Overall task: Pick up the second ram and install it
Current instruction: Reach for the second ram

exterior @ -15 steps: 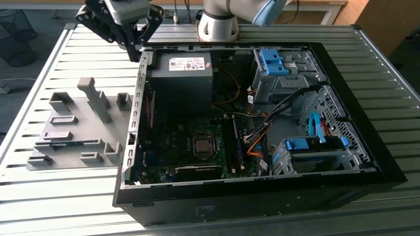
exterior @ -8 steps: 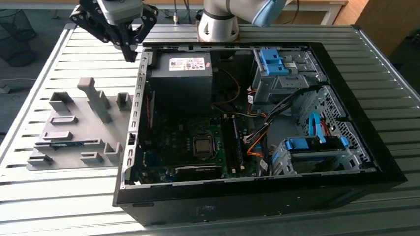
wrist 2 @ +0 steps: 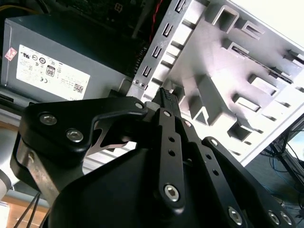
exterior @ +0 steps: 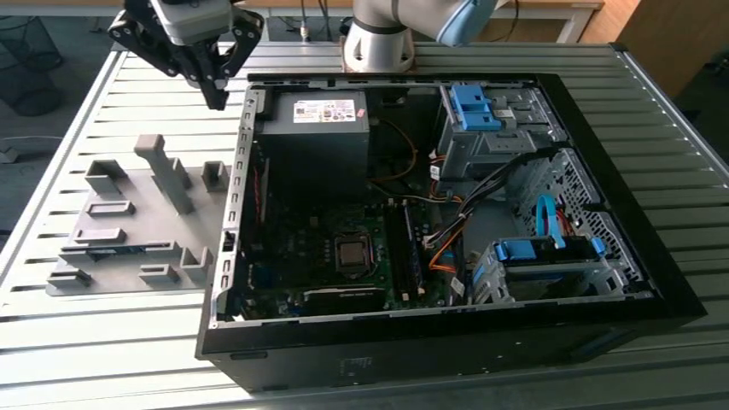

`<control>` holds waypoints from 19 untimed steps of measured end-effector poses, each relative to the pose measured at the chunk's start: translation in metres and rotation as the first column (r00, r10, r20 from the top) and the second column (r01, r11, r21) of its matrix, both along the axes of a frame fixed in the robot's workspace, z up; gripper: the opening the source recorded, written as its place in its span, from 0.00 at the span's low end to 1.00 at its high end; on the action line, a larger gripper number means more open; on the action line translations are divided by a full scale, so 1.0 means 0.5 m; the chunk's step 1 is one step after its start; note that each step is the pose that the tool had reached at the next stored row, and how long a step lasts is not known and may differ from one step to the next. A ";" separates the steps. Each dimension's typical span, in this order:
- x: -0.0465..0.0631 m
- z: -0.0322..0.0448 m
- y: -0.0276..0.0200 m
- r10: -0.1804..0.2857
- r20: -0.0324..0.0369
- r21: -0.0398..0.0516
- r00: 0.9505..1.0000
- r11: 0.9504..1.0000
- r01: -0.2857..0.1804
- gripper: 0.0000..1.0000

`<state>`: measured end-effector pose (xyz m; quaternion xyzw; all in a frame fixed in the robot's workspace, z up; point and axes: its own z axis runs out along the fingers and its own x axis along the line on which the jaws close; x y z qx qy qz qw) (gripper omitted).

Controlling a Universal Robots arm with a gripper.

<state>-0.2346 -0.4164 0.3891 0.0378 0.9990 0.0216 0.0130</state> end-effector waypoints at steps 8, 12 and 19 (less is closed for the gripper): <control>-0.016 -0.001 -0.0267 0.000 0.000 0.000 1.000 1.000 0.000 0.11; -0.023 -0.002 -0.0365 0.000 0.000 0.000 1.000 1.000 0.000 0.11; -0.042 -0.002 -0.0474 0.000 0.000 0.000 1.000 1.000 0.000 0.11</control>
